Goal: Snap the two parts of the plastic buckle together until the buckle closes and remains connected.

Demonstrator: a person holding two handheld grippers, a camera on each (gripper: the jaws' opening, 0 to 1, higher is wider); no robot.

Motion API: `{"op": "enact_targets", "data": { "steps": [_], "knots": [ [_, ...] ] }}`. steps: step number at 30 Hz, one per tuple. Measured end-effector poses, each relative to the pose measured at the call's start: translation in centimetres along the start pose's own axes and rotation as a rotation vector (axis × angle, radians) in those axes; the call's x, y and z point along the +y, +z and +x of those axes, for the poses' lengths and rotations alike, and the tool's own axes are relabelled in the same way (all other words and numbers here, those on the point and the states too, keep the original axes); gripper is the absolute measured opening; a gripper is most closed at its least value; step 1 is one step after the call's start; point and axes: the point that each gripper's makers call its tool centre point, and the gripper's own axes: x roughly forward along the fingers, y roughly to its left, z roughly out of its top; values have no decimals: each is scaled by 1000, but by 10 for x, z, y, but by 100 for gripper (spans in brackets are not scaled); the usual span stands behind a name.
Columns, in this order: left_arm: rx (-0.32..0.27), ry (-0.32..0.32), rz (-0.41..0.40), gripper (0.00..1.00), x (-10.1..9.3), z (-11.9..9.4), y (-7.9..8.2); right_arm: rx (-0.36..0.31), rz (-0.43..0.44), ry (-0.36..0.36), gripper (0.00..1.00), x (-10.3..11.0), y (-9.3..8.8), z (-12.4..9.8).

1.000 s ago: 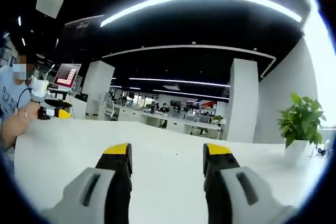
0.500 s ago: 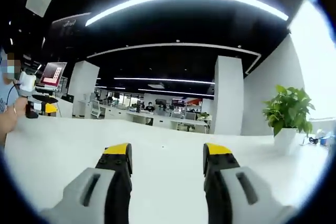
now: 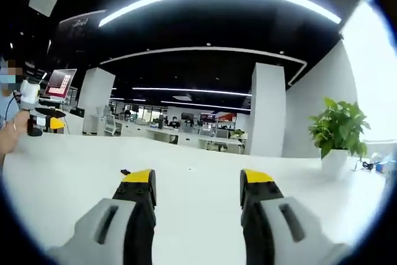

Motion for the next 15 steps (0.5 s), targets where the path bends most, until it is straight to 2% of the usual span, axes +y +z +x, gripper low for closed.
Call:
{"op": "enact_targets", "data": {
  "steps": [7, 15],
  "knots": [
    [-20, 5, -12, 62, 1, -3, 4, 1, -1, -4, 56, 0, 1, -1],
    [-36, -3, -38, 64, 0, -3, 6, -35, -2, -41, 56, -10, 9, -7]
  ]
}}
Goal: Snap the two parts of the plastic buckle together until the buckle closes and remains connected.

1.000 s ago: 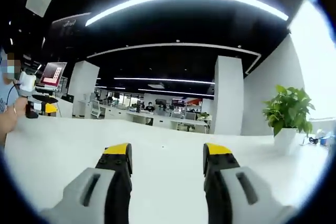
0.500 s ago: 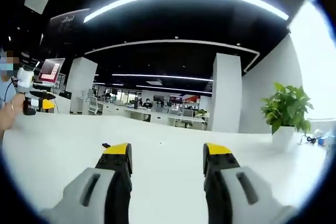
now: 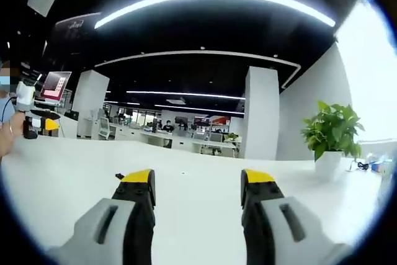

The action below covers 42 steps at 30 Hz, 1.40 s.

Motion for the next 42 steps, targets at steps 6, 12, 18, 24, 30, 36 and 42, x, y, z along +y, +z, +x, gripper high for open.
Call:
{"op": "enact_targets", "data": {
  "steps": [6, 12, 18, 24, 30, 36, 42],
  "knots": [
    [-1, -5, 1, 65, -3, 3, -1, -36, -10, -2, 56, 0, 9, -2],
    [-12, 14, -9, 66, 2, 2, 2, -57, 14, -38, 56, -13, 14, -7],
    [-46, 25, -26, 66, 8, -4, 12, -67, 20, -83, 56, -27, 14, -18],
    [-53, 6, -60, 66, 6, -7, 11, -55, 20, -85, 56, -28, 8, -21],
    [-85, 17, -44, 66, 2, -16, 9, -51, 18, -70, 55, -25, 6, -20],
    [-50, 11, -5, 66, -3, -13, 3, -40, 7, -73, 55, -27, 4, -21],
    [-35, 9, 10, 66, -6, -14, 0, -21, 8, -59, 55, -25, 1, -21]
  ]
}}
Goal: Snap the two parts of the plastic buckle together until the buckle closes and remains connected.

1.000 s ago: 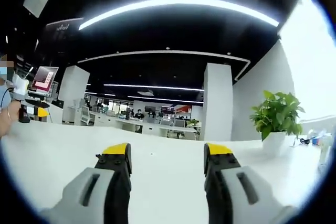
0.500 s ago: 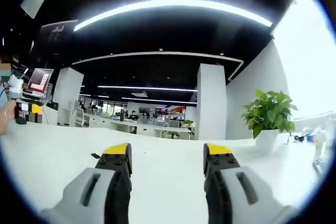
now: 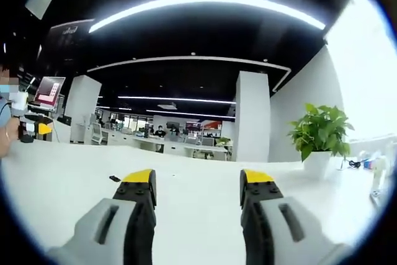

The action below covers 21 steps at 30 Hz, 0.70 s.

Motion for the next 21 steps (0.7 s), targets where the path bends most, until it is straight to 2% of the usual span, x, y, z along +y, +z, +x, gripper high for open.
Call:
{"op": "enact_targets", "data": {
  "steps": [5, 10, 15, 21],
  "knots": [
    [1, 4, -12, 66, 0, 1, -2, 31, 8, 39, 55, 8, -6, 1],
    [35, 0, 17, 65, -3, 5, -9, 41, -2, 80, 55, 20, -7, 2],
    [31, -9, 24, 65, -4, 5, -7, 55, -22, 80, 55, 21, -10, 3],
    [-1, -31, 8, 66, -8, 2, 0, 78, -30, 61, 54, 15, -15, 4]
  ]
}}
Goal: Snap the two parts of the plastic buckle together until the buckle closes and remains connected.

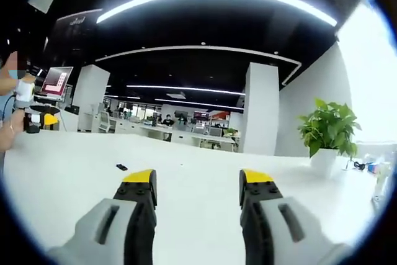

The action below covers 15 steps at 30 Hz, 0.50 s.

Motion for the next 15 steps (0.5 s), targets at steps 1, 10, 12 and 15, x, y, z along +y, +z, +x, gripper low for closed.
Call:
{"op": "enact_targets", "data": {
  "steps": [1, 10, 12, 15],
  "knots": [
    [-2, -2, -1, 66, 0, 0, 0, 3, 0, 0, 54, 0, -1, 0],
    [-3, -18, -1, 66, -6, -1, 0, 15, 0, 4, 54, 1, -3, 1],
    [-1, -17, -3, 66, -6, -1, -1, 16, 2, 6, 54, 1, -4, 1],
    [3, -15, -9, 66, -5, -1, -2, 15, 3, 7, 54, 0, -3, 1]
  ]
}}
